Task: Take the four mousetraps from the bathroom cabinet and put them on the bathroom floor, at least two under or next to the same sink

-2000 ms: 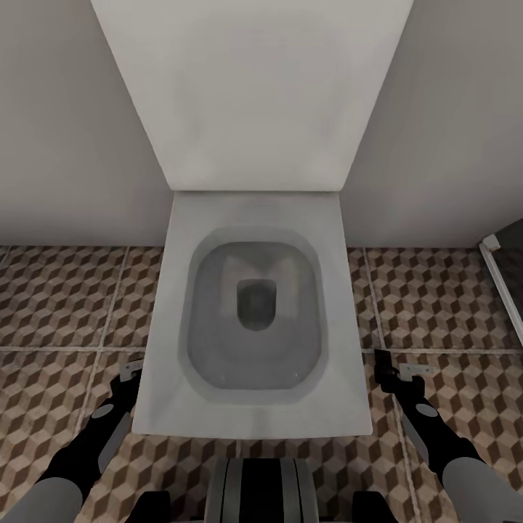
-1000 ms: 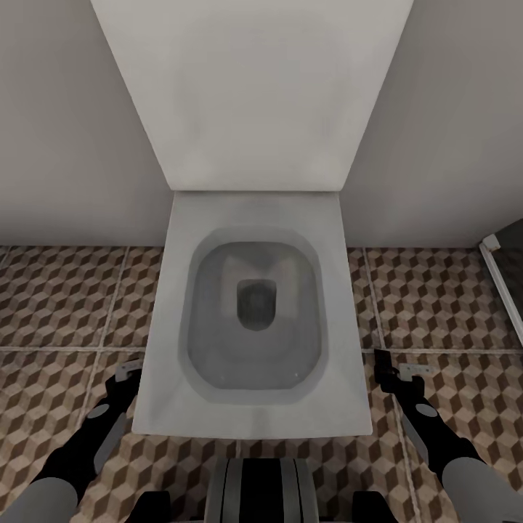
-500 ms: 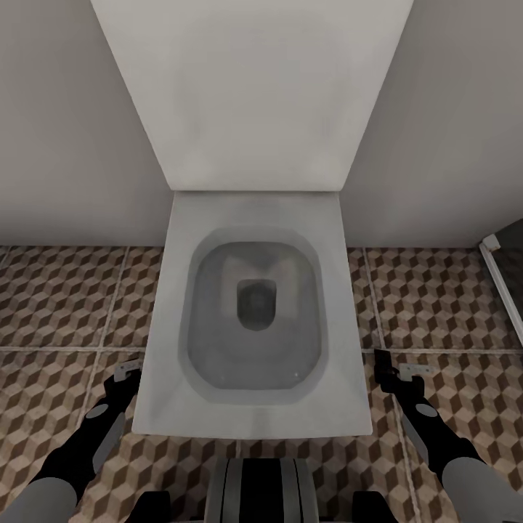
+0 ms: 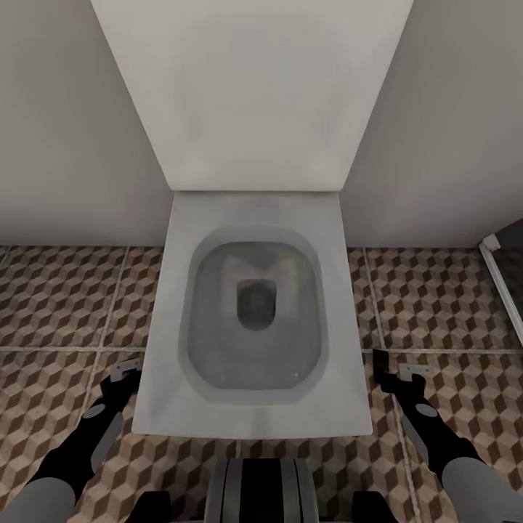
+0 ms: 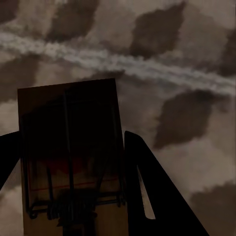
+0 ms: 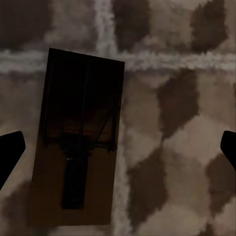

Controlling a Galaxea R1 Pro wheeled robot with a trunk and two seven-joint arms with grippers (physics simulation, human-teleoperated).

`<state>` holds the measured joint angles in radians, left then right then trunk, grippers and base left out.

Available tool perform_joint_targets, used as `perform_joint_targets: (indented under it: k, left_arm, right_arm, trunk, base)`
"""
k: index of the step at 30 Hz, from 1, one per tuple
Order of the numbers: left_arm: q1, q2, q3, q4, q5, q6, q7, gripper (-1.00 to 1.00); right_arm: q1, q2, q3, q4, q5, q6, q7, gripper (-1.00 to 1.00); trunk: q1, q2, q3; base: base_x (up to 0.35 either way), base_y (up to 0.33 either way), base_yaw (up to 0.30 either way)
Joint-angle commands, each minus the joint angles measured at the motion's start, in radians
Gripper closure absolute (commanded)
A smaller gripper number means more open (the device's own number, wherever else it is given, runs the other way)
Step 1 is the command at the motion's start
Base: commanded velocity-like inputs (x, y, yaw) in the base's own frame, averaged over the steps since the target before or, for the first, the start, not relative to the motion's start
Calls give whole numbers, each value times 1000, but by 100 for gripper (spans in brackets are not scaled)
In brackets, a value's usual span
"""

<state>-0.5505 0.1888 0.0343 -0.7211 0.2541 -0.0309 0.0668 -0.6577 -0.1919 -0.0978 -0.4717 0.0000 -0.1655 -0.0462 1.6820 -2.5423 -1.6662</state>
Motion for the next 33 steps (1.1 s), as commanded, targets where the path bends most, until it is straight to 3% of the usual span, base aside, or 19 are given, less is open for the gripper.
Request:
perform_joint_targets:
  k: [1, 19, 20, 33]
  left_arm:
    - [0, 0, -2, 0, 7, -3, 5, 100]
    - [0, -3, 1, 0, 6, -3, 5, 100]
    - [0, -3, 1, 0, 5, -3, 5, -100]
    - [0, -4, 0, 0, 5, -4, 3, -100]
  right_arm:
    - [0, 0, -1, 1, 0, -3, -1, -100]
    - [0, 0, -1, 1, 0, -3, -1, -100]
    - [0, 0, 0, 1, 0, -3, -1, -100]
    - [0, 0, 0, 1, 0, -3, -1, -100]
  trunk:
    - [0, 0, 0]
    - [0, 0, 0]
    - [0, 0, 0]
    - [0, 0, 0]
  base:
    - [0, 0, 0]
    - [0, 0, 0]
    - [0, 0, 0]
    - [0, 0, 0]
